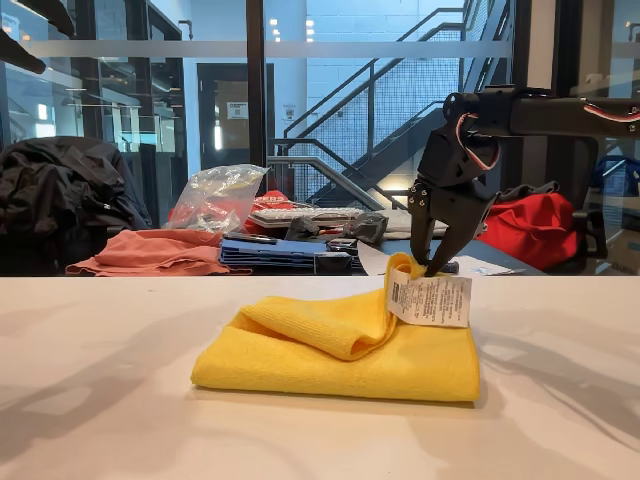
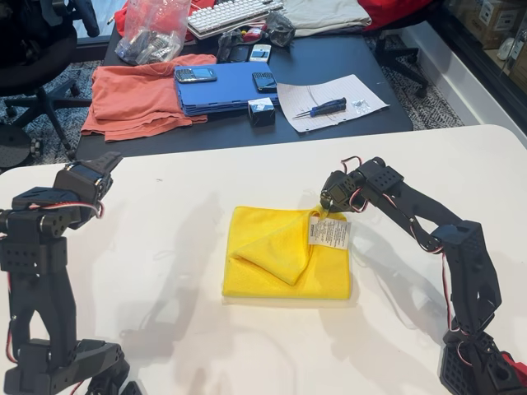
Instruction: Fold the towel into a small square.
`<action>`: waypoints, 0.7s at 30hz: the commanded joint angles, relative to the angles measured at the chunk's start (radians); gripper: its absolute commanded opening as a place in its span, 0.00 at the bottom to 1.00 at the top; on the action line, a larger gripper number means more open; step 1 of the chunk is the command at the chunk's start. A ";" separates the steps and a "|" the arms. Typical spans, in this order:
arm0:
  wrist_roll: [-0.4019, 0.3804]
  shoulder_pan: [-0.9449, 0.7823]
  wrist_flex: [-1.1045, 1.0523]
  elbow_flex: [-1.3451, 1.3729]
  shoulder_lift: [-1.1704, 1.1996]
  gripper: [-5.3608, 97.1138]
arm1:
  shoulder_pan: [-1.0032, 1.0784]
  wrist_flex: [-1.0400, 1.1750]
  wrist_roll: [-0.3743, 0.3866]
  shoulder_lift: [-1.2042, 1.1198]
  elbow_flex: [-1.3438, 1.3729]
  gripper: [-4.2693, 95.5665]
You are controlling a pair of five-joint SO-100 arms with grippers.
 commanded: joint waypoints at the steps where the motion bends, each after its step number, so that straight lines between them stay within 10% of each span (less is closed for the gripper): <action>1: 0.002 0.014 -0.026 -0.025 -0.012 0.05 | 0.025 0.002 0.002 0.002 -0.011 0.24; 9: 0.003 0.015 -0.103 -0.025 -0.124 0.07 | 0.051 0.002 0.002 0.002 -0.011 0.24; 21: 0.005 0.080 -0.175 -0.189 -0.086 0.40 | 0.051 0.003 0.012 0.003 -0.021 0.24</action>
